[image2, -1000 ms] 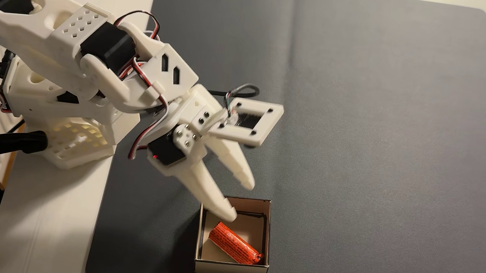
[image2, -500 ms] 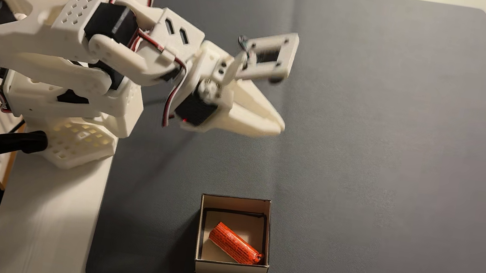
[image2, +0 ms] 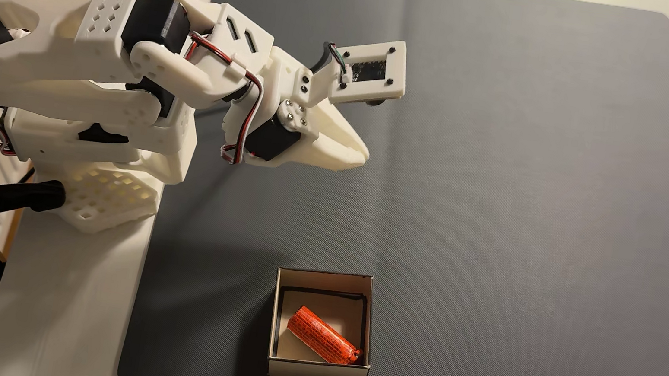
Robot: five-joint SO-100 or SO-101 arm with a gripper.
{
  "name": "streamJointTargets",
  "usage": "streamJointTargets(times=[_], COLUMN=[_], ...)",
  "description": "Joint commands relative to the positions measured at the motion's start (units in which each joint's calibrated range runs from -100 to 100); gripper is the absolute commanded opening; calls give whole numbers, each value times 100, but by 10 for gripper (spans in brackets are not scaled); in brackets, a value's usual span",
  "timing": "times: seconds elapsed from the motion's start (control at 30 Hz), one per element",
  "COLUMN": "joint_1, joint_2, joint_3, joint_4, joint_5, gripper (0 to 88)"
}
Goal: Pick the red object and place it in the box
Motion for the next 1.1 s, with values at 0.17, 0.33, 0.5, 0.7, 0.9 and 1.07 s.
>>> streamJointTargets(times=[0.17,0.33,0.5,0.7,0.9,1.07], joint_1=[-45,-52,-52,-45,-15,-15], joint_2=[-36,-28,-28,23,-19,-19], joint_3=[631,776,776,785,794,794], joint_4=[615,1009,1804,2005,2040,2040], joint_5=[-3,-3,-3,29,34,34], gripper=[8,8,8,8,8,8])
